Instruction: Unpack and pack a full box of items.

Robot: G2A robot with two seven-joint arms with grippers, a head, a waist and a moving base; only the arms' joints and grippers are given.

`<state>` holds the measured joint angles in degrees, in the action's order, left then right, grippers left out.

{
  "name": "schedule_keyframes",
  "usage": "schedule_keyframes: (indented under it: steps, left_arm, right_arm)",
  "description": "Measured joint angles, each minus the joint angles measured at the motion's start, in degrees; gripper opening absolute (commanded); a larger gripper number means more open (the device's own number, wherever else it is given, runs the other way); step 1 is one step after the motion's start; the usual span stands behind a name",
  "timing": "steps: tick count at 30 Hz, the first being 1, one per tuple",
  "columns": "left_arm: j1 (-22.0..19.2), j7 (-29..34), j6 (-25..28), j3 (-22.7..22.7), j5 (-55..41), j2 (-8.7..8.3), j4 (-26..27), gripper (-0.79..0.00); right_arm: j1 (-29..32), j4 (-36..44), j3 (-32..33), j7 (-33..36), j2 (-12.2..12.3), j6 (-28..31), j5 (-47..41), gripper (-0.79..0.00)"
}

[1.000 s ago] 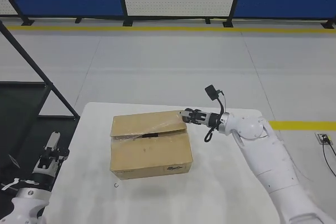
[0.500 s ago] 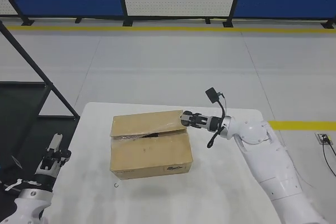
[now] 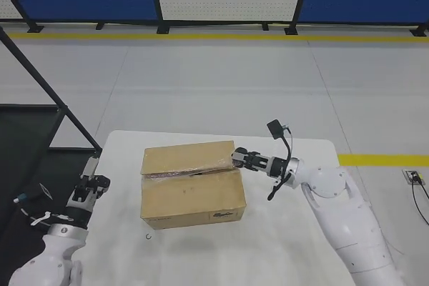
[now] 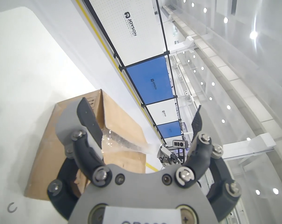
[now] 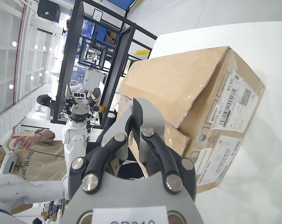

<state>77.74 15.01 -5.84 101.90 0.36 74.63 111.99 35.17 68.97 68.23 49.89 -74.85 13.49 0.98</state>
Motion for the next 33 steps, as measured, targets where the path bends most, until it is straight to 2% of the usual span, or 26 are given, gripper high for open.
schedule_keyframes:
  steps: [9,15,21,24,33]
  left_arm:
    - [-10.1,3.5,0.2,-6.8,1.7,-0.23,-9.2,0.0]
    - [-15.5,6.6,-1.2,-9.4,4.0,-0.56,-16.0,0.0]
    - [-16.7,11.2,-0.3,-10.2,4.4,-1.02,-19.5,0.0]
    - [-16.8,11.5,-0.1,-10.4,4.5,-1.17,-20.3,0.0]
    - [-14.8,11.3,0.3,-10.0,4.0,-1.57,-18.3,0.0]
  right_arm:
    - [0.5,1.0,-0.9,-1.3,0.0,-0.3,-0.5,-0.785]
    - [1.4,2.3,-1.0,-2.3,0.2,-0.1,-0.8,-0.785]
    - [2.0,3.1,-0.7,-2.9,0.4,-0.9,-0.7,-0.785]
    - [2.0,3.1,-0.8,-2.7,0.5,-1.5,-0.4,-0.785]
    - [0.6,1.0,-1.8,-2.6,0.6,-3.4,1.6,-0.785]
